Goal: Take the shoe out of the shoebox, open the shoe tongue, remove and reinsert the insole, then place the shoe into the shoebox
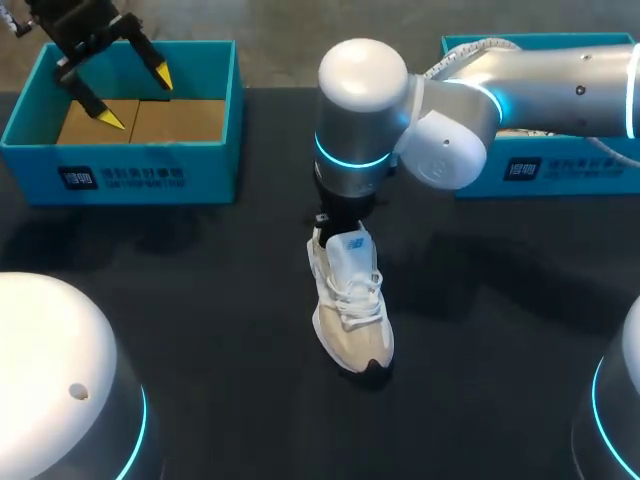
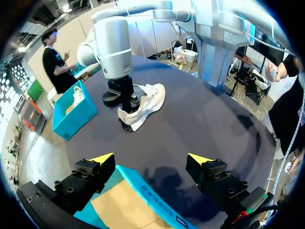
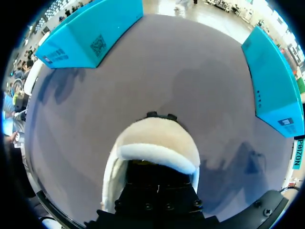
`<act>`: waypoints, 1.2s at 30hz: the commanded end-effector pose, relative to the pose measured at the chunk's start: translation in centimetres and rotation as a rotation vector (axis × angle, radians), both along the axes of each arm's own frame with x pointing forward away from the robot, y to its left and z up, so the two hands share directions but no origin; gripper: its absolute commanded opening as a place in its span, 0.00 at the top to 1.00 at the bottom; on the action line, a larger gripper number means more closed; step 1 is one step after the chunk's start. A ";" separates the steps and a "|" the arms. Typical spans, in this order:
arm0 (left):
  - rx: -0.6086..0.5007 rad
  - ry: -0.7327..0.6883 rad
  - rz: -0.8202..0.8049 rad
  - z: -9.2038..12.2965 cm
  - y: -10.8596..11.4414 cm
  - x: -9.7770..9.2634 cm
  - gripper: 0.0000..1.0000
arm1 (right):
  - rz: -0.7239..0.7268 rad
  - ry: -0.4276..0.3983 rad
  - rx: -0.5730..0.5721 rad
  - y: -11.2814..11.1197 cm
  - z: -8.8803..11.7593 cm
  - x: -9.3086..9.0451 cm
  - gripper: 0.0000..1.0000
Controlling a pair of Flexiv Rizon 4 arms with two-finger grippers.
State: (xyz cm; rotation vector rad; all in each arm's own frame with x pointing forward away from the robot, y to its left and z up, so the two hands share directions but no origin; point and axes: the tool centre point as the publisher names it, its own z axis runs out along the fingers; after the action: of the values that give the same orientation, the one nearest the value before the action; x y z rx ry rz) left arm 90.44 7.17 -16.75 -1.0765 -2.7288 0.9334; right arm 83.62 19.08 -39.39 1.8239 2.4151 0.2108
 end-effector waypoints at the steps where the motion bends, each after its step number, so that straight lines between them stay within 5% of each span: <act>1: 0.002 -0.003 0.001 0.0 0.0 -0.1 0.00 | 0.001 0.025 -0.001 0.7 -1.3 0.4 1.00; 12: 0.002 -0.003 0.001 0.0 0.0 -0.1 0.00 | -0.040 0.120 -0.037 -0.1 3.2 -2.2 1.00; 18: 0.002 -0.003 0.001 0.0 0.0 -0.1 0.00 | -0.039 0.245 -0.046 -0.5 5.2 -3.7 1.00; 23: 0.002 -0.003 0.001 0.0 0.0 -0.1 0.00 | -0.037 0.363 -0.053 -0.7 6.0 -5.0 1.00; 33: 0.002 -0.003 0.001 0.0 0.0 -0.1 0.00 | -0.061 0.427 -0.019 -0.7 5.4 -6.4 1.00; 34: 0.002 -0.003 0.001 0.0 0.0 -0.1 0.00 | -0.061 0.428 -0.015 -0.7 5.2 -6.5 0.99; 36: 0.002 -0.003 0.001 0.0 0.0 -0.1 0.00 | -0.067 0.432 -0.012 -0.8 5.0 -6.7 0.59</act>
State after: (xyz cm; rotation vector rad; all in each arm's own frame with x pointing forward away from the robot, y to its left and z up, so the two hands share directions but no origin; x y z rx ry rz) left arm 90.43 7.17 -16.75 -1.0767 -2.7288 0.9332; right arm 77.13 18.39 -33.95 2.1174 2.6015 -0.2367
